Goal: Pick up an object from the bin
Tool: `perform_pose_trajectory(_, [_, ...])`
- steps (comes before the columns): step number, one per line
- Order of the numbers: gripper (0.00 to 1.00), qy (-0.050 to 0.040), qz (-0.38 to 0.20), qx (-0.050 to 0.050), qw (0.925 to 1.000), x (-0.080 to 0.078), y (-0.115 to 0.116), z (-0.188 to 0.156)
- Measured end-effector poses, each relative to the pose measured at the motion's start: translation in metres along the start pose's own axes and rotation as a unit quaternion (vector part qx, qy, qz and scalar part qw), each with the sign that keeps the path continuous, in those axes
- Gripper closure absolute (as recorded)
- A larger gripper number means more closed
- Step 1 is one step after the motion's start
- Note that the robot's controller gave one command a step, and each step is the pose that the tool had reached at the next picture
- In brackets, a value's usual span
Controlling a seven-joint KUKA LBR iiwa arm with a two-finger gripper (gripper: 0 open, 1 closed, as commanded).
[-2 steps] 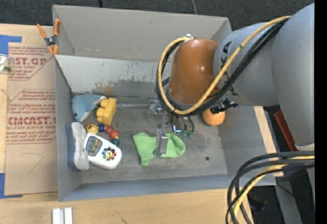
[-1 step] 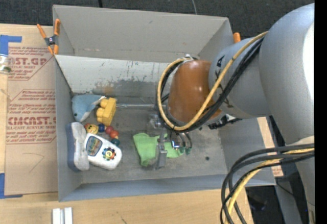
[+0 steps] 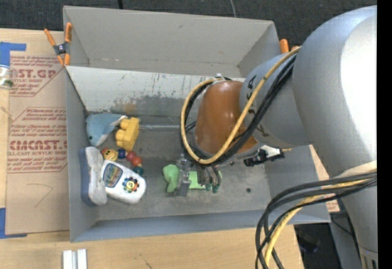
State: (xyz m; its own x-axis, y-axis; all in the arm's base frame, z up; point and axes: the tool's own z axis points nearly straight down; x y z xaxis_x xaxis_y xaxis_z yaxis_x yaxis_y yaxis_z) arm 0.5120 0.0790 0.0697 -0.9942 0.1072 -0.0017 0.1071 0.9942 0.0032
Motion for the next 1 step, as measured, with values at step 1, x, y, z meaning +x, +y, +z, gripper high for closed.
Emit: perform_pose_trajectory(1, [1.0,0.0,0.0,0.0,1.0,0.0,0.0,0.0])
